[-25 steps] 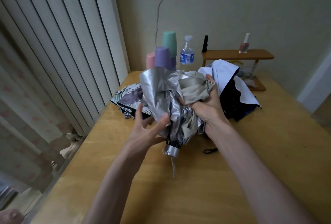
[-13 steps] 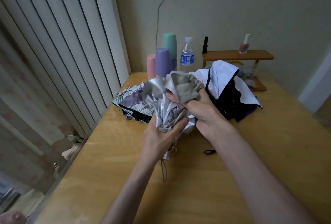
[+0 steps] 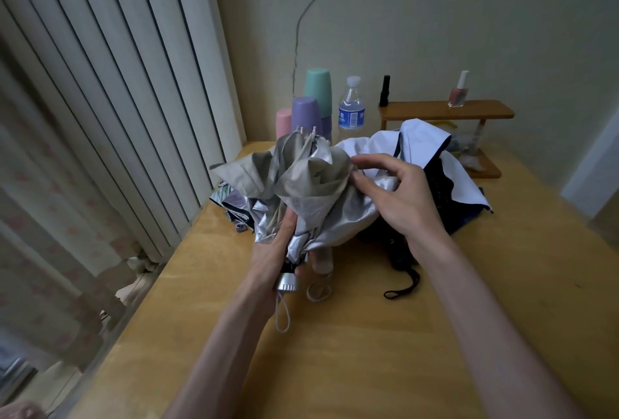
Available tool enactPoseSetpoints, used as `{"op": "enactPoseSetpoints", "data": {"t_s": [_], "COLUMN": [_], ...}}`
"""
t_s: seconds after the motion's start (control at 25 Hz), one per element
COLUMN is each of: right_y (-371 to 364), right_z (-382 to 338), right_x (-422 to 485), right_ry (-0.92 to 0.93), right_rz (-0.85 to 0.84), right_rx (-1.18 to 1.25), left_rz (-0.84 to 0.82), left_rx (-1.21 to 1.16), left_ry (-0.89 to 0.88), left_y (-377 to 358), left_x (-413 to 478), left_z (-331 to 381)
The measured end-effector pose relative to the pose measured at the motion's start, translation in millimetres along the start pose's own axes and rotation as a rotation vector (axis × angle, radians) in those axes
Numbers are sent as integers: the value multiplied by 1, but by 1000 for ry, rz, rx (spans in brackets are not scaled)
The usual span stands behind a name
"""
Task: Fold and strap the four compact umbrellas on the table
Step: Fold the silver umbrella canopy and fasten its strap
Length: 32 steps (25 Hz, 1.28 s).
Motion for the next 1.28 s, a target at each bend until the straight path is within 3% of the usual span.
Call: {"op": "enactPoseSetpoints", "data": {"t_s": [0.16, 0.32, 0.48, 0.72, 0.96, 1.12, 1.28], "right_y": [-5, -3, -2, 7, -6, -3, -16], "right_z": [5, 10, 16, 14, 23, 14, 8], "right_x": [2, 8, 10, 15, 15, 13, 7], "right_ry": [52, -137, -148, -109, -389, -260, -240], "right_rz": [2, -100, -198, -12, -61, 62, -83], "right_rx": [-60, 326, 188, 282, 369, 472, 425], "left_rz": [106, 100, 115, 158, 179, 174, 185], "left_rx": [-94, -211, -233, -302, -297, -354, -292], "left_ry": [23, 38, 70, 85, 91, 93, 65], "left_y": [8, 12, 17, 26, 23, 20, 18], "left_x": [6, 11, 14, 18, 18, 17, 19], "left_z": [0, 0, 0, -2, -2, -2, -8]}}
Point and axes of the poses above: each hand's wrist, its own x-axis towards the middle knuckle, its own y-axis out of the back of the hand, z = x × y, the point moved 2 cm from there along x, towards the middle knuckle, and after that the axes turned 8 degrees about -y, right-handed, at the moved point
